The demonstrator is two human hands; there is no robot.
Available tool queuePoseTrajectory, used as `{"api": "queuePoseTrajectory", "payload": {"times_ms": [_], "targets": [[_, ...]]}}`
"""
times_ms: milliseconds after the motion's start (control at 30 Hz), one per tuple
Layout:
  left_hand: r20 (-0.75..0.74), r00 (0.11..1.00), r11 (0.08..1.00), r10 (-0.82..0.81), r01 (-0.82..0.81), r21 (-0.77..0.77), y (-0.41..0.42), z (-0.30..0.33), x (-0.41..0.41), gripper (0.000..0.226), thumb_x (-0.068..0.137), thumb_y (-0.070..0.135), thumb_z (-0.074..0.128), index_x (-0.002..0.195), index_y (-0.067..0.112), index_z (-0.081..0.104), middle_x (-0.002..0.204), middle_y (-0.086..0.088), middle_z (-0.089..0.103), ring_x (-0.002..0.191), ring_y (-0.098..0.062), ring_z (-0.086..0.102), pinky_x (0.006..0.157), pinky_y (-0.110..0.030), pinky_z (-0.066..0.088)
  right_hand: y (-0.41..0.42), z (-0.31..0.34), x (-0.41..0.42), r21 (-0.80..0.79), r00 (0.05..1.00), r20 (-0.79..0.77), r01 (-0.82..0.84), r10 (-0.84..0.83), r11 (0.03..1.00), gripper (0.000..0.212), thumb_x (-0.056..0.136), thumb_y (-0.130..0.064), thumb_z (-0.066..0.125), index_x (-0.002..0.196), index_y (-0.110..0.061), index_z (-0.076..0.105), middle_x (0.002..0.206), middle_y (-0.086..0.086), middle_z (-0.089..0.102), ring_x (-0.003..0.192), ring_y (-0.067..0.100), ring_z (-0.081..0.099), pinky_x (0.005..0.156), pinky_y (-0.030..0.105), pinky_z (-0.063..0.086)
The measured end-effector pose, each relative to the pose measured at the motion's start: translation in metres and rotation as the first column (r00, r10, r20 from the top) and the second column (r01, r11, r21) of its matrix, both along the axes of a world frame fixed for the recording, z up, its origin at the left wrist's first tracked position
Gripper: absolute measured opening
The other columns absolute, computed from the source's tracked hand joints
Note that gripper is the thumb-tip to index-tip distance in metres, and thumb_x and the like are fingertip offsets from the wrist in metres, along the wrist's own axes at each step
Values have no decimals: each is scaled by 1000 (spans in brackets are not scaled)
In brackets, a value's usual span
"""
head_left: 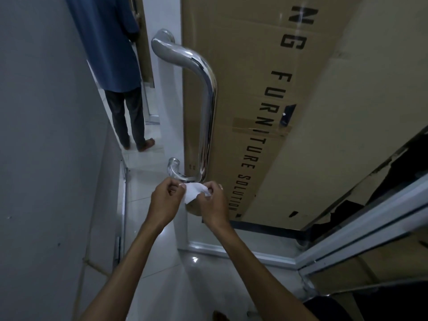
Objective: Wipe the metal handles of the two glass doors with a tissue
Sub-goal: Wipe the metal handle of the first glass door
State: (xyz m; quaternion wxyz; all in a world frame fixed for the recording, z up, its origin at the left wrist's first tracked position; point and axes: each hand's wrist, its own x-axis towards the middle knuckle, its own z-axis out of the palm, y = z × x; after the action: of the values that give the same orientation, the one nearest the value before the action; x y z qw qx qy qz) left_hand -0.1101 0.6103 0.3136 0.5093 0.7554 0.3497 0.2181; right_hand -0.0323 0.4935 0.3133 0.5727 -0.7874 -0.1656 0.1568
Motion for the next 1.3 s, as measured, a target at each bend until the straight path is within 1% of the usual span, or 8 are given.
{"api": "queuePoseTrajectory", "payload": {"times_ms": [267,433,500,600,767,933,1100,1300], "targets": [[61,998,995,-28,22,95,-15,2,6,11,103,26,63,104,17,69,96,2,73,85,-4,67,70,-12,50,-4,15,-3,71,999,35,6,-9,997,4,98,-13,66,100,-14,62,92,-10,55,75,-6,56,60,7,45],[170,984,994,-51,67,-89,-18,4,4,26,101,45,64,113,25,74,105,6,76,100,-12,73,90,-37,62,-7,21,-6,44,987,52,-153,150,987,31,104,-37,60,126,-17,68,116,-3,63,85,-10,65,64,6,49],[191,981,986,-44,73,-147,-19,5,3,34,95,53,66,113,26,73,106,7,76,102,-13,72,90,-37,61,-10,21,-8,49,974,48,-226,223,973,35,108,-44,51,134,-27,66,116,-1,68,94,1,68,70,18,58],[171,985,987,-34,60,-149,-16,6,1,25,95,38,73,115,22,72,109,3,75,102,-15,72,87,-31,60,-14,21,-6,37,952,17,-305,305,952,35,111,-37,43,139,-31,64,125,1,63,101,18,70,82,38,63],[250,968,912,8,95,-399,-3,6,-2,17,99,12,67,114,14,75,107,-6,77,101,-20,73,79,-25,58,-23,32,2,173,911,-197,-332,362,927,37,111,-11,40,137,-20,65,126,2,69,100,12,70,72,22,60],[161,936,949,312,-314,-18,5,14,10,9,98,22,71,98,13,69,87,-4,67,78,-18,61,63,-26,48,-21,57,20,122,982,-116,-138,152,983,32,110,-12,41,114,-16,73,97,2,73,78,9,67,65,21,57],[204,966,896,158,-227,383,8,13,32,14,105,24,63,98,14,69,90,-2,60,81,-12,55,65,-14,41,-15,90,39,214,999,-18,51,-48,975,28,108,-10,43,105,-17,70,89,1,69,70,7,62,63,25,54],[297,953,977,50,-108,183,-31,5,47,19,108,28,56,95,24,70,82,12,66,79,2,65,64,-13,50,-11,115,45,280,960,280,-72,-10,957,31,108,-30,52,136,-17,56,120,6,60,97,4,59,77,9,47]]}}
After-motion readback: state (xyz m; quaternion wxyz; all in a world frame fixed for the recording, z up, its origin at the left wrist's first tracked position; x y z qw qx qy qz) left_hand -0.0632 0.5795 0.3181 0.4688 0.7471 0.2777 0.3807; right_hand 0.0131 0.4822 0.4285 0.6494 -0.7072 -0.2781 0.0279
